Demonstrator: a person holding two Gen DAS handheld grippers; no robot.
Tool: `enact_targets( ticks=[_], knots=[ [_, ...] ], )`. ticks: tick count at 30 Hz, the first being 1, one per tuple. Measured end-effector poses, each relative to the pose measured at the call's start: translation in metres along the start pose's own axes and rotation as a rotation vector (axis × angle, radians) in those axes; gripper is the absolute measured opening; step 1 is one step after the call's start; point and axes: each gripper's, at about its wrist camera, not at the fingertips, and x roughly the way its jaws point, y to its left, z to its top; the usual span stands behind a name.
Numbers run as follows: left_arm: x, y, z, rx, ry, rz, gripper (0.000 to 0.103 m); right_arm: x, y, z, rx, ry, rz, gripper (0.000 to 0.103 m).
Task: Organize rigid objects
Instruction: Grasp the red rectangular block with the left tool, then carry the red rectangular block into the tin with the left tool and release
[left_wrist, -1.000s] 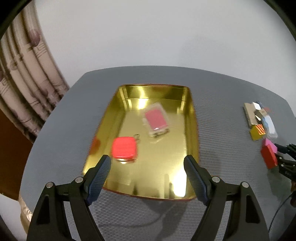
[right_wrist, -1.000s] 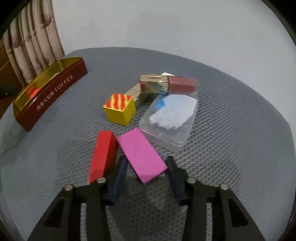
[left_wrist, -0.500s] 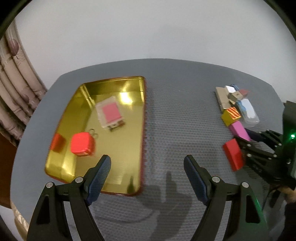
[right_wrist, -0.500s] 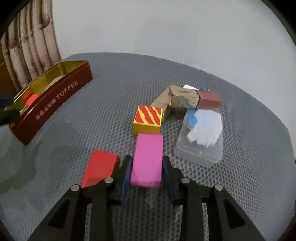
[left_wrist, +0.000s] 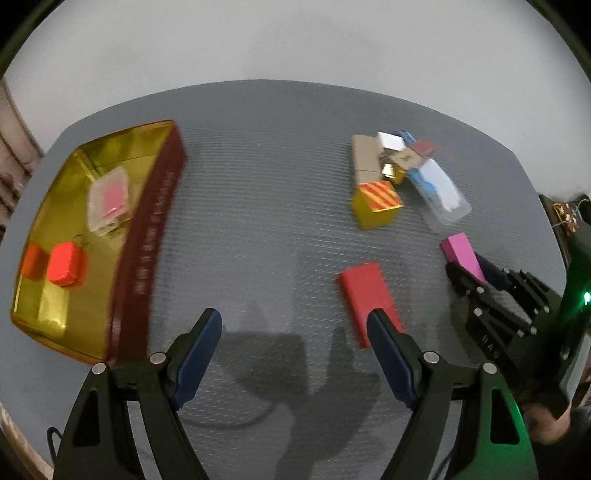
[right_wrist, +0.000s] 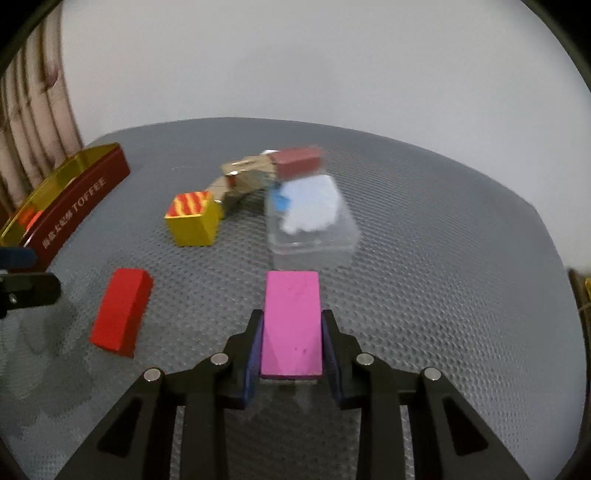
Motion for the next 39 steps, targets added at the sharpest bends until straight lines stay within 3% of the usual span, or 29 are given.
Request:
enact_targets(
  ticks=[10, 14, 15, 17, 23, 28, 39],
  knots=[
    [0.035, -0.042, 0.007, -0.035, 0.078, 0.019, 0.077, 0.011, 0.008, 0.006, 0.002, -0.005, -0.004, 0.03],
    [0.047, -0.046, 0.002, -0.009, 0.086, 0.057, 0.051, 0.003, -0.002, 0.001, 0.006, -0.006, 0.003, 0.03],
    [0.047, -0.044, 0.001, -0.006, 0.074, 0.055, 0.05, 0.003, -0.003, 0.001, 0.008, -0.006, 0.005, 0.03],
    [0.044, -0.043, 0.001, 0.015, 0.043, 0.05, 0.027, 0.003, -0.003, 0.001, 0.008, -0.006, 0.006, 0.03],
    [0.039, -0.03, -0.002, 0.096, 0.017, 0.027, 0.027, 0.004, -0.001, 0.002, 0.011, -0.005, 0.002, 0.03],
    [0.034, -0.012, 0.001, 0.094, 0.007, 0.004, 0.027, 0.005, 0.011, 0.005, 0.028, -0.002, -0.037, 0.03],
    [-0.005, 0.001, 0.013, 0.118, -0.097, 0.058, 0.027, 0.014, 0.037, 0.011, 0.003, -0.005, -0.026, 0.03]
  ],
)
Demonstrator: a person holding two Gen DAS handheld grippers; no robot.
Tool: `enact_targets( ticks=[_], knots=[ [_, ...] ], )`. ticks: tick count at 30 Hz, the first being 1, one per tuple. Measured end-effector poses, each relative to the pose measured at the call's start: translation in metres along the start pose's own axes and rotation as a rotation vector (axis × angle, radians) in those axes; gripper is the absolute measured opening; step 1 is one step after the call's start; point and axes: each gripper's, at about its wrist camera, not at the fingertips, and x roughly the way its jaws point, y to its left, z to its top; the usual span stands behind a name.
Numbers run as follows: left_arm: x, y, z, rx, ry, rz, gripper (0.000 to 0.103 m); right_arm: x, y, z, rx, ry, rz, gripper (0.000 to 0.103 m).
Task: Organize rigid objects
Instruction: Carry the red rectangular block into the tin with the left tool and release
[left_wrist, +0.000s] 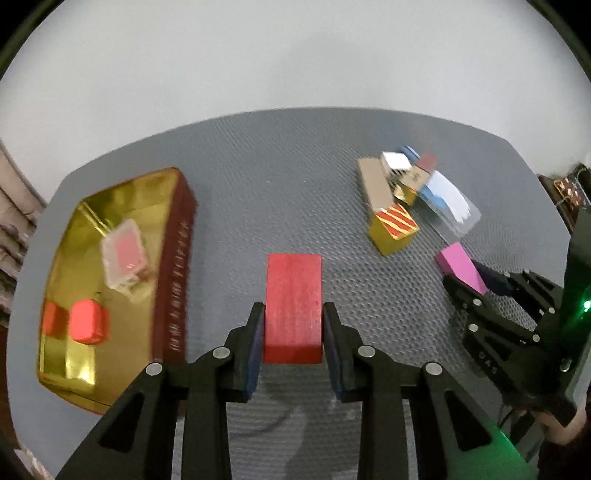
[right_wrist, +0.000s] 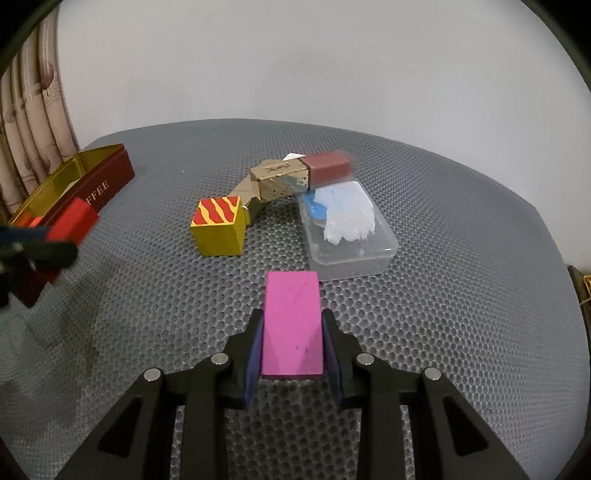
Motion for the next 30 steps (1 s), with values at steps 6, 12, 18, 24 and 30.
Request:
enact_targets(
  ticks=[6, 12, 18, 24, 30],
  knots=[
    [-0.025, 0.056, -0.006, -0.061, -0.021, 0.065, 0.027, 0.001, 0.001, 0.0, 0.001, 0.0, 0.001, 0.03],
    [-0.038, 0.11, -0.012, -0.114, -0.014, 0.107, 0.027, 0.001, 0.001, -0.001, -0.002, 0.0, -0.003, 0.03],
    [-0.017, 0.157, -0.017, -0.155, 0.051, 0.096, 0.027, 0.002, 0.002, -0.002, -0.009, 0.001, -0.01, 0.03],
    [0.005, 0.174, -0.027, -0.139, 0.106, 0.092, 0.027, 0.002, 0.004, -0.003, -0.011, 0.001, -0.014, 0.031],
    [0.019, 0.176, -0.031, -0.092, 0.132, 0.086, 0.027, 0.003, 0.001, -0.003, -0.009, 0.001, -0.016, 0.031]
  ],
)
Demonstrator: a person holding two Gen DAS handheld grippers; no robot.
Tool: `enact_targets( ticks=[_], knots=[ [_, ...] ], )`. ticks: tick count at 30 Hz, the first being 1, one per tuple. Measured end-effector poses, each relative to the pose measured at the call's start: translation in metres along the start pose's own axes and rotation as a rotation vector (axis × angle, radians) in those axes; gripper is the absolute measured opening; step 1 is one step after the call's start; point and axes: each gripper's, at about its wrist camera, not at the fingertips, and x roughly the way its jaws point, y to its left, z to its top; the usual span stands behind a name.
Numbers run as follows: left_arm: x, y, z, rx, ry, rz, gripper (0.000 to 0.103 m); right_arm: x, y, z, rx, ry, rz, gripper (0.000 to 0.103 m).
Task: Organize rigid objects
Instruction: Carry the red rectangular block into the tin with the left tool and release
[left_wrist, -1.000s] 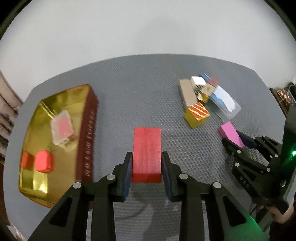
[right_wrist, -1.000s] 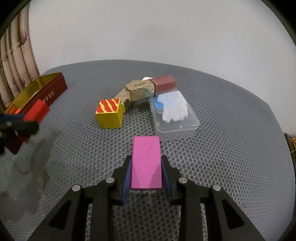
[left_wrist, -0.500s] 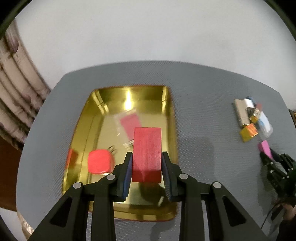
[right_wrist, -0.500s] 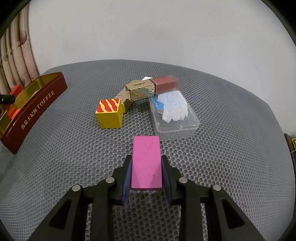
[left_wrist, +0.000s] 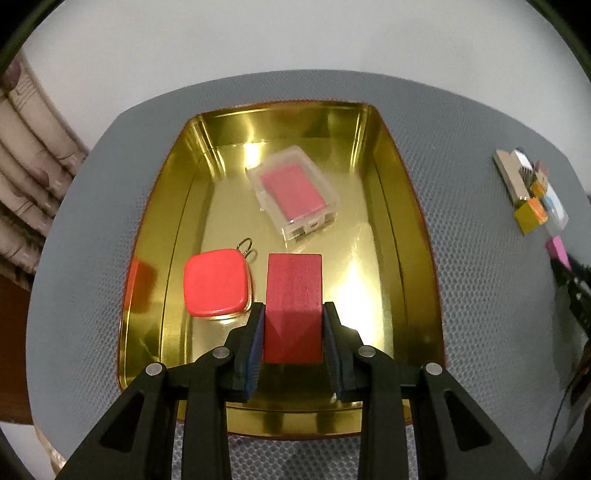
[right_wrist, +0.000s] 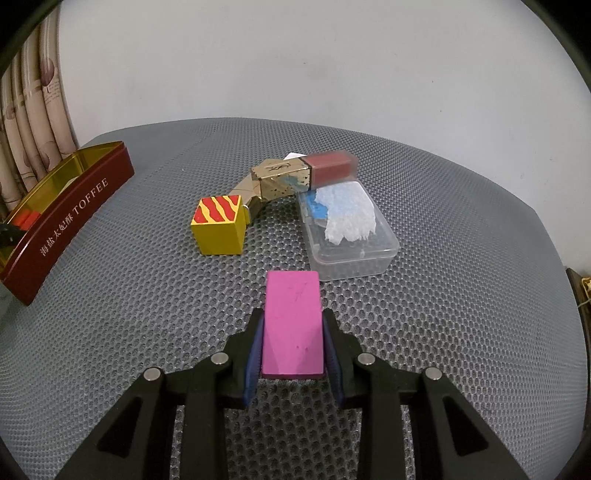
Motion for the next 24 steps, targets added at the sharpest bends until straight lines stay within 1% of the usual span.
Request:
enact_targets(
  ticks=[6, 11, 15, 17, 21, 24],
  knots=[
    [0.009, -0.001, 0.0, 0.008, 0.021, 0.002, 0.027, 0.0, 0.0, -0.001, 0.0, 0.0, -0.002, 0.031],
    [0.015, 0.004, -0.003, -0.001, 0.027, 0.018, 0.027, 0.001, 0.001, 0.0, 0.0, 0.001, -0.003, 0.031],
    [0.017, 0.008, -0.003, 0.004, 0.028, 0.015, 0.027, 0.001, 0.002, -0.001, 0.0, 0.001, -0.004, 0.031],
    [0.016, 0.004, -0.003, -0.002, 0.031, 0.019, 0.03, 0.001, 0.003, -0.001, 0.0, 0.001, -0.004, 0.031],
    [0.016, 0.002, -0.002, -0.009, 0.034, 0.015, 0.031, 0.001, 0.004, -0.001, 0.0, 0.001, -0.005, 0.031],
    [0.011, 0.004, 0.0, -0.01, 0.024, 0.014, 0.036, 0.002, 0.004, -0.001, 0.0, 0.001, -0.005, 0.031]
  ],
)
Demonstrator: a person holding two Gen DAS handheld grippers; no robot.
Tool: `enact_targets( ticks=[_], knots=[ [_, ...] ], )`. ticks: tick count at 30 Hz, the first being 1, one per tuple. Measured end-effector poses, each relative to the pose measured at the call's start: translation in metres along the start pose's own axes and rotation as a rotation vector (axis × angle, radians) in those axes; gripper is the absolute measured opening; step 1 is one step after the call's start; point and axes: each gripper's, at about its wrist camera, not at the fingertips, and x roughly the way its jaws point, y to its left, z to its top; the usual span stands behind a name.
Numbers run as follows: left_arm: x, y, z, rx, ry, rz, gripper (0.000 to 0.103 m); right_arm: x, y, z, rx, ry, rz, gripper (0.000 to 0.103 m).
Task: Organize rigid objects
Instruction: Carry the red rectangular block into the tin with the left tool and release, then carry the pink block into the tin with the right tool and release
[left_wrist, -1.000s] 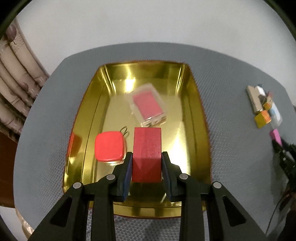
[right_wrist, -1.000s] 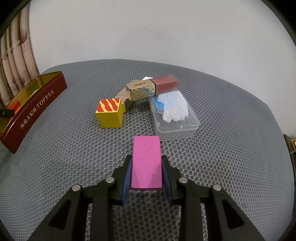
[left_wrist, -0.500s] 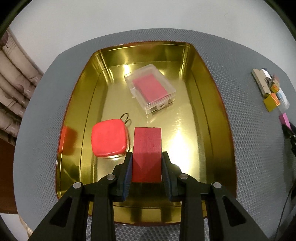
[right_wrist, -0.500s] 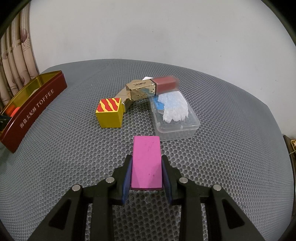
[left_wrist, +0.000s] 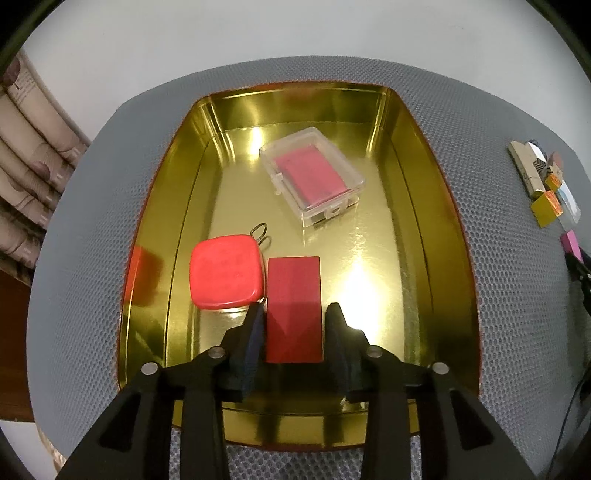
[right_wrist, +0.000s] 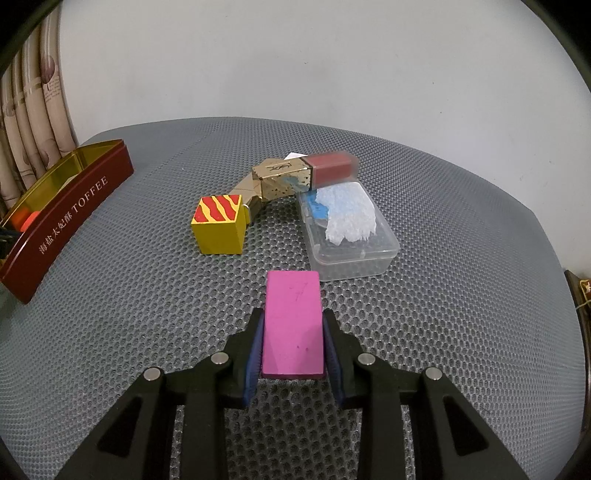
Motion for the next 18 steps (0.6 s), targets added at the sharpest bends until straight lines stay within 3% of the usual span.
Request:
enact_targets(
  ticks=[6, 12, 18],
  knots=[
    [-0.026, -0.002, -0.002, 0.019, -0.083, 0.044, 0.044, 0.001, -0.003, -0.001, 0.002, 0.001, 0.003, 0.031],
    [-0.056, 0.007, -0.013, -0.051, -0.212, 0.118, 0.052, 0.003, -0.009, -0.002, 0.003, 0.001, 0.005, 0.031],
    [-0.062, 0.022, -0.031, -0.09, -0.24, 0.141, 0.056, 0.003, -0.012, -0.003, -0.008, 0.001, -0.015, 0.031]
  ],
)
